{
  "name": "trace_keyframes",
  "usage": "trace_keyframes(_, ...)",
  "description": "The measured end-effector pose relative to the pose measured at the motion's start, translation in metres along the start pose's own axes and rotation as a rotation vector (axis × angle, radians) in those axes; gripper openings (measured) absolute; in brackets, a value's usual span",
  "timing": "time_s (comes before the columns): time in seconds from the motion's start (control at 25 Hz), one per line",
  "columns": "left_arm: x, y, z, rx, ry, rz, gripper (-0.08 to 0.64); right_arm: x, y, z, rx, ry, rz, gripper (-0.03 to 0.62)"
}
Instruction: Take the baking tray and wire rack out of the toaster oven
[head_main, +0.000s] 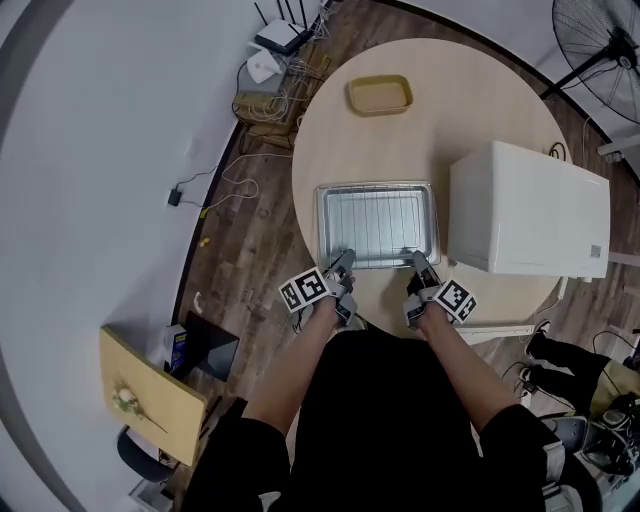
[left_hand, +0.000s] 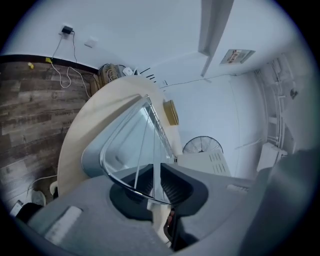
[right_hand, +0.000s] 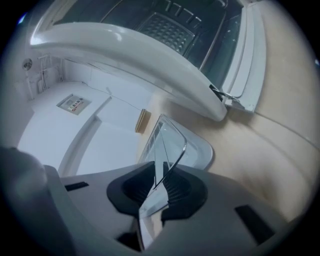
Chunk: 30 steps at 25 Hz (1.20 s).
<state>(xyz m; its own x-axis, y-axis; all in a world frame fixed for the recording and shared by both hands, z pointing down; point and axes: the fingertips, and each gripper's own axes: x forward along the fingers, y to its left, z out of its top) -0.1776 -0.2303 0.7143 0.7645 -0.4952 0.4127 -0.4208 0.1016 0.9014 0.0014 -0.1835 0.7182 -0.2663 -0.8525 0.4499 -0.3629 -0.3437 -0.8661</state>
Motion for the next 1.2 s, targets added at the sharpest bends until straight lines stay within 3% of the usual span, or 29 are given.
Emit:
trace_keyframes(0.32,0.003,0.002,0.001,0.088,0.043,0.139,0.110,0.006,-0.012,-0.001,-0.092,0.078,-0.180,0.097)
trace_keyframes(0.52,-0.002,0.015,-0.005,0.093,0.086,0.225,0.179,0.006,-0.022,-0.002,-0.124,0.119,-0.258,0.132)
trace_keyframes(0.8,-0.012,0.013,-0.014,0.127,0.136,0.263,0.250,0.005,-0.020,-0.002,-0.151,0.184,-0.337,0.157)
trace_keyframes(1.2,-0.035,0.015,-0.018,0.131,0.138,0.282,0.272,-0.001,-0.020,-0.009,-0.130,0.250,-0.400,0.249)
